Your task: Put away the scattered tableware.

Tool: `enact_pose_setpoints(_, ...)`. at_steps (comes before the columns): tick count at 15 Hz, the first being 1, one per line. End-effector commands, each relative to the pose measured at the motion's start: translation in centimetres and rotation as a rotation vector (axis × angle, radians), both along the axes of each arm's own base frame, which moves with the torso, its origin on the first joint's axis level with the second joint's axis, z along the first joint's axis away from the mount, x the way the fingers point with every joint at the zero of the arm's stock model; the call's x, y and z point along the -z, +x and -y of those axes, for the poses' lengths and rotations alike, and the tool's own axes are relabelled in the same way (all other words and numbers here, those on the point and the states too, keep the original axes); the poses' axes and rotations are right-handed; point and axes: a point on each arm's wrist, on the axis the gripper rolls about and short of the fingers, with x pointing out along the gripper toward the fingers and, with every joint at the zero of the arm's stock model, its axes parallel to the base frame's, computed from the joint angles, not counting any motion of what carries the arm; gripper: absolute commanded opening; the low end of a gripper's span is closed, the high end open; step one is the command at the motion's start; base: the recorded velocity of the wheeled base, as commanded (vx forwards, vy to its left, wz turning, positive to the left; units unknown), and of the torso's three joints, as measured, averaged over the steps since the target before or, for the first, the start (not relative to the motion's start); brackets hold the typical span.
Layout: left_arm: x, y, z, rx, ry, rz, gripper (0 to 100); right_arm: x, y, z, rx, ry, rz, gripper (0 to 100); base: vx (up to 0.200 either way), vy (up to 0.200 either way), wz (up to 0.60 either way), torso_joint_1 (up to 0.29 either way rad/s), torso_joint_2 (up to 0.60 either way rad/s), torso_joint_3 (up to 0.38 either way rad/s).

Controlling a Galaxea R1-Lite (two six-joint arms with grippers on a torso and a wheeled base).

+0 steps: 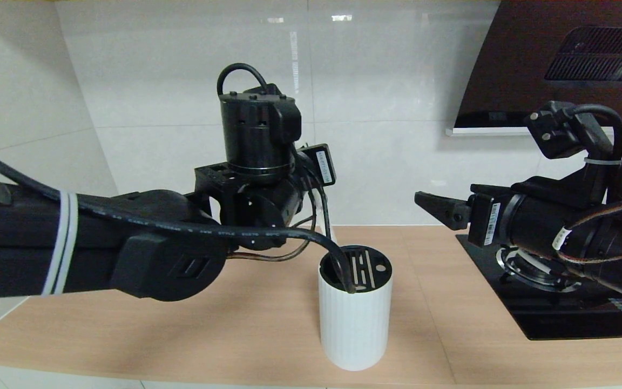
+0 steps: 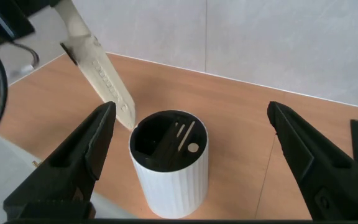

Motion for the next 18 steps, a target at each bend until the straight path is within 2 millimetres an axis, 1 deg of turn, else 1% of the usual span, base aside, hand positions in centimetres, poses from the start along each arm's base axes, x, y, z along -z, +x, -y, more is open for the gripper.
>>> enact_pose_setpoints(1, 1.4, 0.4, 0.9, 0.001, 0.022, -0.021, 0, 0.2, 0.2, -0.2, 0.0, -0.006, -0.007, 100, 0.0, 0.0, 0.0, 0.0, 0.0, 0.0)
enact_pose_setpoints(3, 2.1, 1.1, 1.5, -0.002, 0.004, 0.001, 0, 0.4, 0.3, -0.3, 0.0, -0.011, -0.013, 100, 0.0, 0.0, 0.0, 0.0, 0.0, 0.0)
enact_pose_setpoints(7, 4.0, 2.0, 2.2, -0.031, 0.046, 0.005, 0, 0.6, 0.3, -0.3, -0.011, -0.014, -0.019, 100, 0.0, 0.0, 0.0, 0.0, 0.0, 0.0)
enact_pose_setpoints(8, 4.2, 2.1, 2.3, -0.035, 0.048, 0.005, 0, 0.6, 0.3, -0.3, -0.011, -0.014, -0.019, 100, 0.0, 0.0, 0.0, 0.0, 0.0, 0.0)
enact_pose_setpoints(11, 4.3, 2.0, 2.4, -0.035, 0.052, 0.002, 0, 0.6, 0.3, -0.3, -0.011, -0.014, -0.019, 100, 0.0, 0.0, 0.0, 0.0, 0.0, 0.0)
enact_pose_setpoints(14, 5.1, 2.0, 2.9, -0.043, 0.067, -0.011, 0, 0.7, 0.3, -0.3, -0.011, -0.016, -0.021, 100, 0.0, 0.0, 0.0, 0.0, 0.0, 0.0)
enact_pose_setpoints(18, 5.8, 0.7, 3.8, -0.014, 0.093, -0.031, 0, 0.7, 0.3, -0.3, -0.013, -0.016, -0.021, 100, 0.0, 0.0, 0.0, 0.0, 0.0, 0.0)
